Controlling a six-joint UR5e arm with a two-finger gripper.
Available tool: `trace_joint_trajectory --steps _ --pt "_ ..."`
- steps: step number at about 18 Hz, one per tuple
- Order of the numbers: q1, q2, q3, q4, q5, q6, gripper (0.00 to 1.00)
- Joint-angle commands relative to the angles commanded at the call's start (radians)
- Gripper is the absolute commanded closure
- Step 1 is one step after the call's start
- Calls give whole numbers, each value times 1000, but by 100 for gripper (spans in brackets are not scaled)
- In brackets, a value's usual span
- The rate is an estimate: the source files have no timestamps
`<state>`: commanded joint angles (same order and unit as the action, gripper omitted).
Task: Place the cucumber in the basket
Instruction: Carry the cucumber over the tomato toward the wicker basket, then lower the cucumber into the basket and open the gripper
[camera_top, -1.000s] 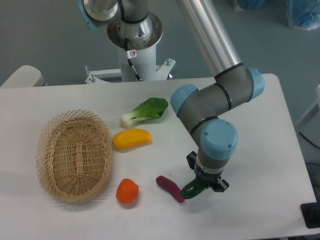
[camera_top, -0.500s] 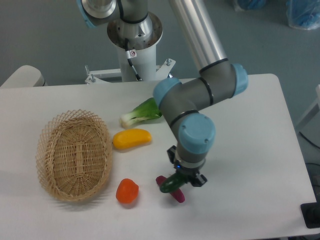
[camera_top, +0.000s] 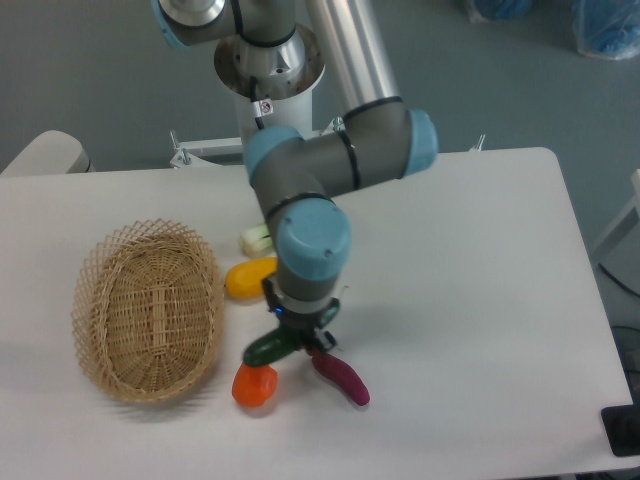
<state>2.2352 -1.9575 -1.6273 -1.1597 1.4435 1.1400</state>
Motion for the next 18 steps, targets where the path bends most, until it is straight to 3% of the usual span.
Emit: trace_joint_trajectory --steps 5,12,16,18 --pt "-121 20 -14 0 8 -230 89" --pt "-213 -52 6 8 37 -472 84" --pt "-229 -86 6 31 63 -503 72" --pt "-238 -89 7 32 64 -506 60"
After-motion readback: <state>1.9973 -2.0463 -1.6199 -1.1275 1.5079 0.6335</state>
